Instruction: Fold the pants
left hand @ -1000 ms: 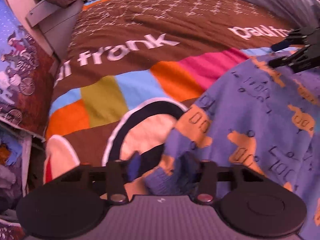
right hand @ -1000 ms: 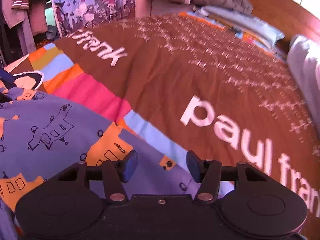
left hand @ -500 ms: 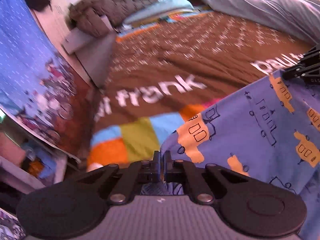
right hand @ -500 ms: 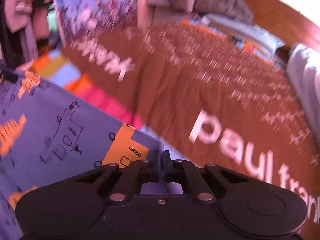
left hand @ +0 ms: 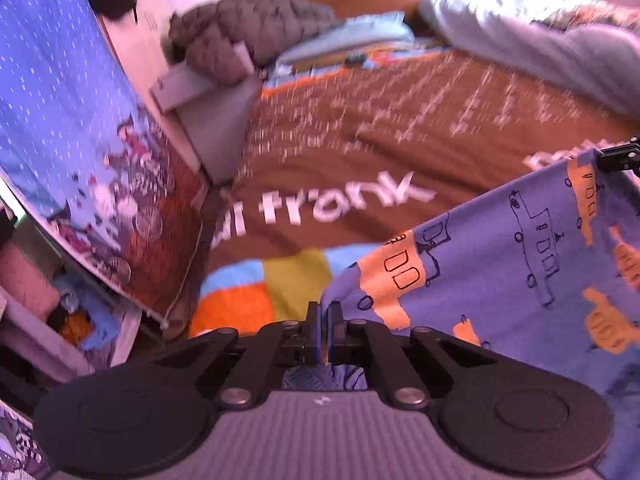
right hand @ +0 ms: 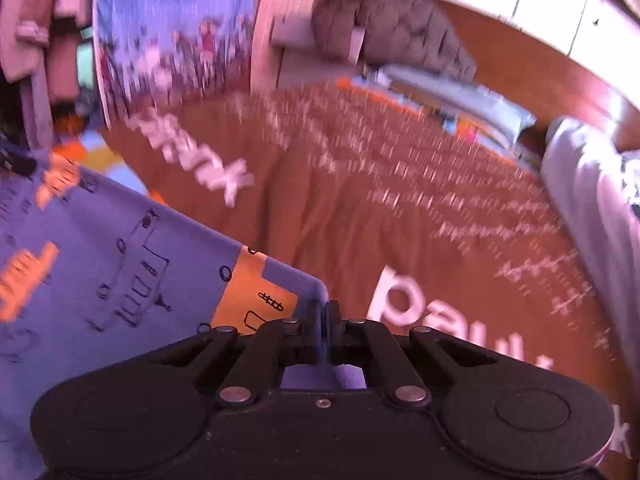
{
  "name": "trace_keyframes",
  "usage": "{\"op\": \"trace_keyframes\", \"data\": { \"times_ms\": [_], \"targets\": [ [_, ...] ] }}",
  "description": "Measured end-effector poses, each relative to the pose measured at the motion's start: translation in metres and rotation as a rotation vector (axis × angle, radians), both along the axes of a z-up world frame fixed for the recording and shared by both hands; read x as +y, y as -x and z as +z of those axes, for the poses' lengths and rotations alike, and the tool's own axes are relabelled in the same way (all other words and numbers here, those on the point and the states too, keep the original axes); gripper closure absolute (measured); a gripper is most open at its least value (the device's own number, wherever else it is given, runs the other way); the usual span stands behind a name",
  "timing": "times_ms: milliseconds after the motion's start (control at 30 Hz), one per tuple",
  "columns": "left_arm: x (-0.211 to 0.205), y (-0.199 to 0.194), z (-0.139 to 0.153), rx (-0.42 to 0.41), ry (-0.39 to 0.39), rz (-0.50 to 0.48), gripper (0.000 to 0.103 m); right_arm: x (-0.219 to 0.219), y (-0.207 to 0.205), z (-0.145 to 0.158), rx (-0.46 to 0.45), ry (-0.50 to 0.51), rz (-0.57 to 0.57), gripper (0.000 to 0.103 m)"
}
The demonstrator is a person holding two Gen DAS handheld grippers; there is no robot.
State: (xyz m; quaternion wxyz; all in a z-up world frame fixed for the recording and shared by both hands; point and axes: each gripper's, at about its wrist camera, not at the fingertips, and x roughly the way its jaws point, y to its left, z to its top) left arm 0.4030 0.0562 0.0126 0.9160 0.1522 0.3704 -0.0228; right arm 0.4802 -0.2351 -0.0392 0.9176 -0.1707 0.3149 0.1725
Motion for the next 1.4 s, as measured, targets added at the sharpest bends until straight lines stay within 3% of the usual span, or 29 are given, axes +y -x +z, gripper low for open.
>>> {"op": "trace_keyframes", "data": {
  "times_ms": [167,300,433,567,667,900,1100,1267,1367,1400],
  "targets": [
    [0.002,0.051,0.033,-0.098,-0.002,-0.101,0.101,-0.016,0.075,0.051,-0.093,-0.055,0.052,0.102],
    [0.005,0.102,0.039,-0.133,-0.022,-0.191,0.101,-0.02,0.148,0.07,-0.125,-0.09,0.081,0.102],
    [0.006,0.148,0.024,-0.124,-0.069,-0.264,0.101,-0.017,0.217,0.065,-0.111,-0.116,0.112,0.102],
    [0.009,0.177,-0.005,-0.045,-0.078,-0.295,0.101,-0.013,0.268,0.044,-0.048,-0.166,0.099,0.102],
    [0.011,0.188,-0.024,-0.002,-0.09,-0.299,0.101,-0.005,0.298,0.02,-0.001,-0.142,0.091,0.102],
    [0.013,0.2,-0.039,0.011,-0.115,-0.296,0.101,0.019,0.327,-0.021,0.03,-0.023,0.078,0.102],
    [0.015,0.207,-0.028,-0.063,-0.188,-0.366,0.101,0.029,0.338,-0.017,-0.001,0.001,0.075,0.102],
    [0.013,0.208,-0.045,0.013,-0.2,-0.373,0.1,0.037,0.342,-0.029,0.036,0.069,0.126,0.102],
    [0.009,0.212,-0.054,0.044,-0.219,-0.39,0.099,0.035,0.341,-0.037,0.069,0.059,0.126,0.102],
    [0.007,0.214,-0.056,0.051,-0.237,-0.398,0.094,0.033,0.34,-0.037,0.076,0.043,0.121,0.102]
  ]
}}
